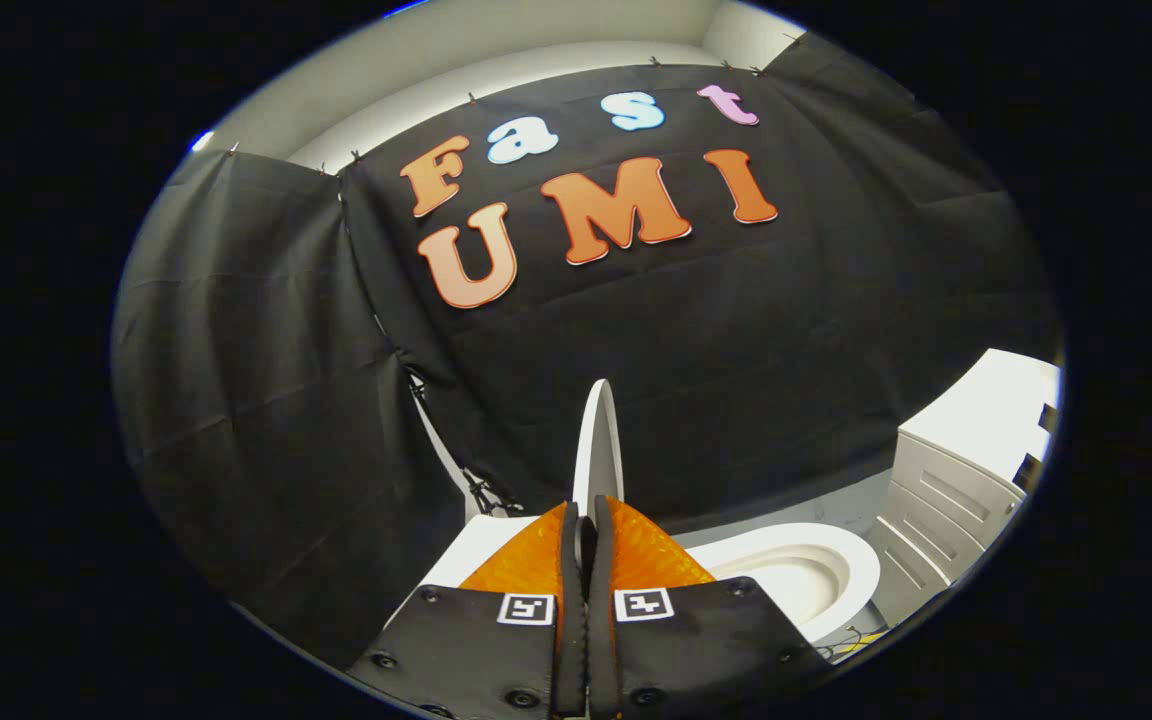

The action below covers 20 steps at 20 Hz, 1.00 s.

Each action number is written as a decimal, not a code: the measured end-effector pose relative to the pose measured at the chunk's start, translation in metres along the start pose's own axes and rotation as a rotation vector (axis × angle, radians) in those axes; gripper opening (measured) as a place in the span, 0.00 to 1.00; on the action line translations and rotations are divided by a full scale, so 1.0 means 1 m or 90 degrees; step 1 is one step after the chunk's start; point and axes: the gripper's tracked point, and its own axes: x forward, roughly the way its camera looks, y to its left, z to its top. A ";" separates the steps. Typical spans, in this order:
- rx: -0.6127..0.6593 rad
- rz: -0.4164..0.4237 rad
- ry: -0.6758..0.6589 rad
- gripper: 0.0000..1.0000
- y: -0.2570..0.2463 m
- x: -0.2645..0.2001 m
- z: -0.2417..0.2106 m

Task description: Open the toilet lid.

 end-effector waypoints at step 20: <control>-0.062 0.101 0.053 0.09 0.151 0.031 -0.045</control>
